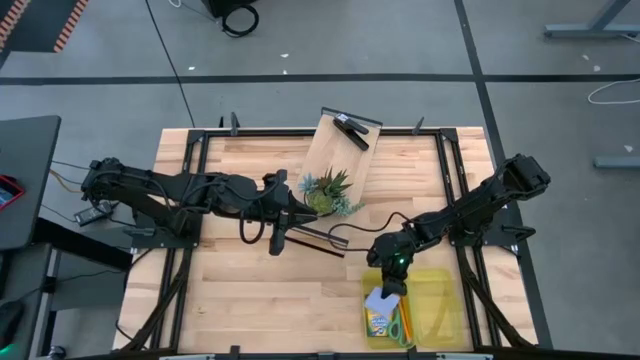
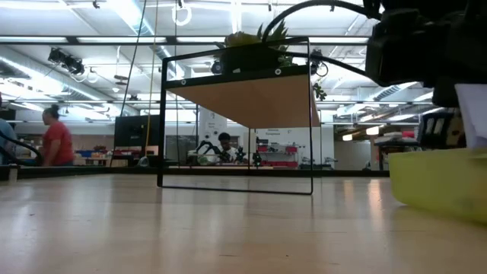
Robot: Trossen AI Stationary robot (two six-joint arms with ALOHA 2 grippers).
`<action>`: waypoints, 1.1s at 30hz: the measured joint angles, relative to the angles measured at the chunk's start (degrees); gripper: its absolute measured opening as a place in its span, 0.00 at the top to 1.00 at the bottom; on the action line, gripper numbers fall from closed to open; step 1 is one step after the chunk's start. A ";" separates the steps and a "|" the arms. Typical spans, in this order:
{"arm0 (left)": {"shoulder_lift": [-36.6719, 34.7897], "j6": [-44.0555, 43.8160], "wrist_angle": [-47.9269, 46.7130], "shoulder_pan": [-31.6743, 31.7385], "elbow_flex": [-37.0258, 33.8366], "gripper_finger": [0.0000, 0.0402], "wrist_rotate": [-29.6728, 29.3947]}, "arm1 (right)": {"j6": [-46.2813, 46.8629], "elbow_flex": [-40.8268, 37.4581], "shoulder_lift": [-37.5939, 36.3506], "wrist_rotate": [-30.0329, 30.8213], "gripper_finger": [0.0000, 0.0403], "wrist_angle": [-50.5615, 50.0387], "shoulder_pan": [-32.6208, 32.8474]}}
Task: Pack school essentials
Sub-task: Put the white sticky note into the yellow supply box
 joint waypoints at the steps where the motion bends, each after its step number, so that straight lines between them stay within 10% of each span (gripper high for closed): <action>1: 0.00 -0.11 0.02 0.00 0.00 0.85 0.00 | 0.25 -0.07 -0.01 0.40 0.96 0.00 0.02; 33: 0.00 -0.09 1.68 -0.08 0.00 0.87 0.02 | 1.04 -0.09 -1.37 1.67 0.96 0.92 1.90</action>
